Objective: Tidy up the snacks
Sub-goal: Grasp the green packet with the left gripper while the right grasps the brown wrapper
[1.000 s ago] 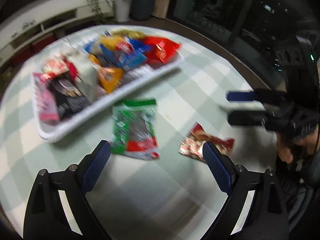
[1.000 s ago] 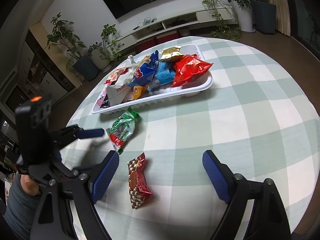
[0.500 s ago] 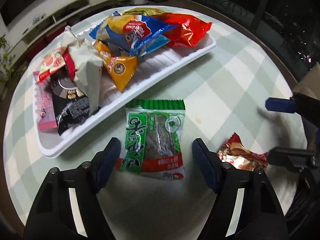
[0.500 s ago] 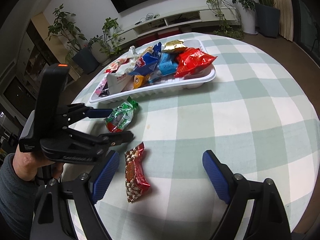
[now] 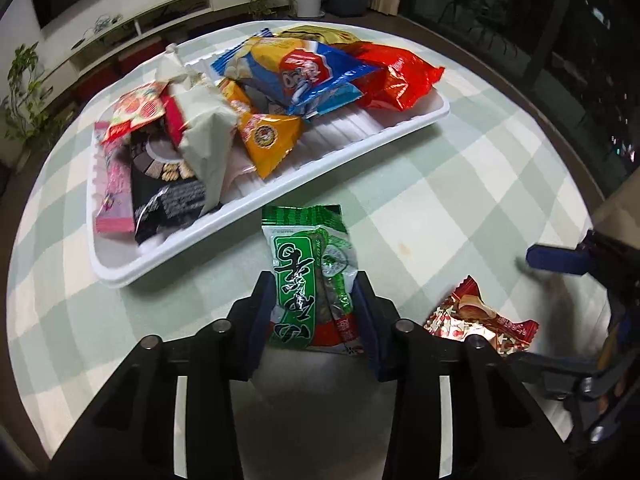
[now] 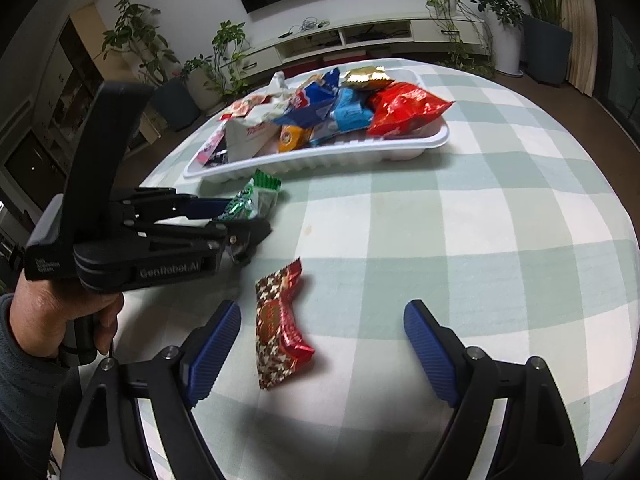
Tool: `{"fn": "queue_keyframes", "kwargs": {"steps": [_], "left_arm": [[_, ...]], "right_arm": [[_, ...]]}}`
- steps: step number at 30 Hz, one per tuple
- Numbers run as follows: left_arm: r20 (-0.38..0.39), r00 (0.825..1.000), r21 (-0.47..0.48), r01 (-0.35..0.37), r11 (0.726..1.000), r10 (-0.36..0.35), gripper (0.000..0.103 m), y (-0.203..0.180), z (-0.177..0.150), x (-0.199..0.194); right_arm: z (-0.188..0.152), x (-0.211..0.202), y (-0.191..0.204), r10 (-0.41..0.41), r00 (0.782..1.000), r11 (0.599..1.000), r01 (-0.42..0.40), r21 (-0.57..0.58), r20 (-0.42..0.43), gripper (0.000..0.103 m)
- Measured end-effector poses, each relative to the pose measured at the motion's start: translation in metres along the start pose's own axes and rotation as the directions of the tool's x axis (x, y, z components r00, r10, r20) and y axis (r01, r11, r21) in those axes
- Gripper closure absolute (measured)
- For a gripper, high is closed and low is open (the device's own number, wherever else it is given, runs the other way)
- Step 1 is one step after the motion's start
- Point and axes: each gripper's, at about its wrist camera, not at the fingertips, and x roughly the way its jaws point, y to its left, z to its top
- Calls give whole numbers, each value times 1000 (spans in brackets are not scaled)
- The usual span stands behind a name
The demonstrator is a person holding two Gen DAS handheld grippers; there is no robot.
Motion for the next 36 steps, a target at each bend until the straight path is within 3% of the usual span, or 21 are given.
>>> {"fn": "queue_keyframes", "kwargs": {"steps": [9, 16, 19, 26, 28, 36], "left_arm": [[49, 998, -125, 40, 991, -34, 69, 17, -53, -35], [90, 995, -212, 57, 976, -38, 69, 24, -92, -55], [103, 994, -239, 59, 969, -35, 69, 26, -102, -60], [113, 993, -247, 66, 967, -39, 69, 19, -105, -60], [115, 992, -248, 69, 966, -41, 69, 18, -105, -60], [123, 991, -250, 82, 965, -53, 69, 17, -105, -60]], "right_arm": [[-2, 16, 17, -37, 998, 996, 33, -83, -47, 30], [0, 30, 39, -130, 990, 972, 115, -207, -60, 35], [-1, 32, 46, -157, 986, 959, 137, -247, -61, 47], [-2, 31, 53, -175, 982, 948, 149, -281, -71, 64], [-2, 30, 53, -175, 982, 947, 148, -285, -72, 73], [-1, 26, 44, -113, 990, 972, 94, -214, -80, 81]]}}
